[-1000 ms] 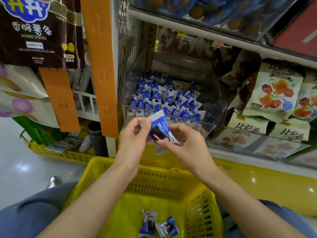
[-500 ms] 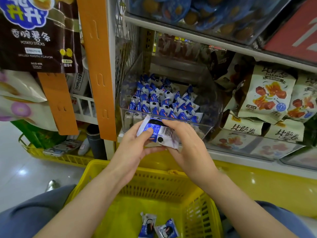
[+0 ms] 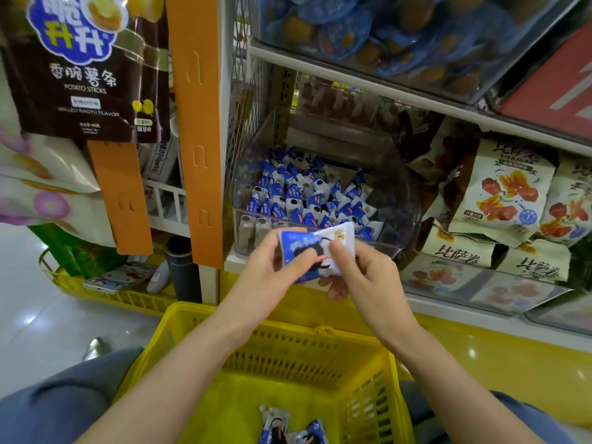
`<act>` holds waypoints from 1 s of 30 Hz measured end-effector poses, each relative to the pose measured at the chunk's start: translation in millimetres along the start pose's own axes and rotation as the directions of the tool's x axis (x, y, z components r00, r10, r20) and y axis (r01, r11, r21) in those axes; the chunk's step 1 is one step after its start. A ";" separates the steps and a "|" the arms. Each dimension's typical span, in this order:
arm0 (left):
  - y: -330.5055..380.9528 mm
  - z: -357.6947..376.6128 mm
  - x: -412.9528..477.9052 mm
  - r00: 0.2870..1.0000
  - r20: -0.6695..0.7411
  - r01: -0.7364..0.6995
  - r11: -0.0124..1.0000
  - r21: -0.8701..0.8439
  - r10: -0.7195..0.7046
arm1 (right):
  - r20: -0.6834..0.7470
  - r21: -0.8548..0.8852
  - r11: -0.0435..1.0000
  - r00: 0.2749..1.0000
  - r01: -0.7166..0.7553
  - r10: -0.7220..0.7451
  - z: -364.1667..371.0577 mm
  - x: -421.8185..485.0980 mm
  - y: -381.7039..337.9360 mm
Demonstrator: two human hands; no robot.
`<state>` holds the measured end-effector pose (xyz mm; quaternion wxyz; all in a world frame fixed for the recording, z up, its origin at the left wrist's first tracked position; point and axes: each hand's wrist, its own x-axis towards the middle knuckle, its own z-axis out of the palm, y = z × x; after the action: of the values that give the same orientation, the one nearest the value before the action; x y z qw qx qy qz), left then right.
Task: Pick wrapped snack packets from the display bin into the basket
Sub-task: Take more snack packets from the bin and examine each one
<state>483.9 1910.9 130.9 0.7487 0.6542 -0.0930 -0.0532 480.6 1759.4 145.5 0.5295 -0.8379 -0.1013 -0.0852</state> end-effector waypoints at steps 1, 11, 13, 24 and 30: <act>0.3 0.6 0.1 1.000 -0.001 -0.010 1.000 -0.006 0.010 | 0.012 0.088 0.994 0.998 -0.067 0.066 0.4 1.5 -1.0; 16.1 -12.9 13.0 0.986 -0.049 -0.147 0.975 0.166 0.157 | 0.097 0.035 0.998 0.994 -0.048 0.044 -11.3 14.1 -5.5; 20.9 -15.5 18.1 0.984 0.039 -0.178 0.949 0.260 0.174 | 0.141 -0.017 1.000 0.990 0.000 0.002 -14.1 20.2 -8.6; 22.0 -31.6 64.0 0.913 0.127 -0.311 0.460 0.832 0.387 | -0.364 -0.255 0.953 0.930 -0.162 0.060 -33.7 139.0 2.7; 9.2 -43.4 60.9 0.848 0.352 -0.447 0.178 0.877 0.396 | -0.373 -0.533 0.773 0.916 -0.344 0.151 -40.0 229.2 40.9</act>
<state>552.1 1942.0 138.8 0.2078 0.9089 -0.2983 0.2045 710.9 1724.3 184.2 0.2593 -0.9421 0.1269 -0.1708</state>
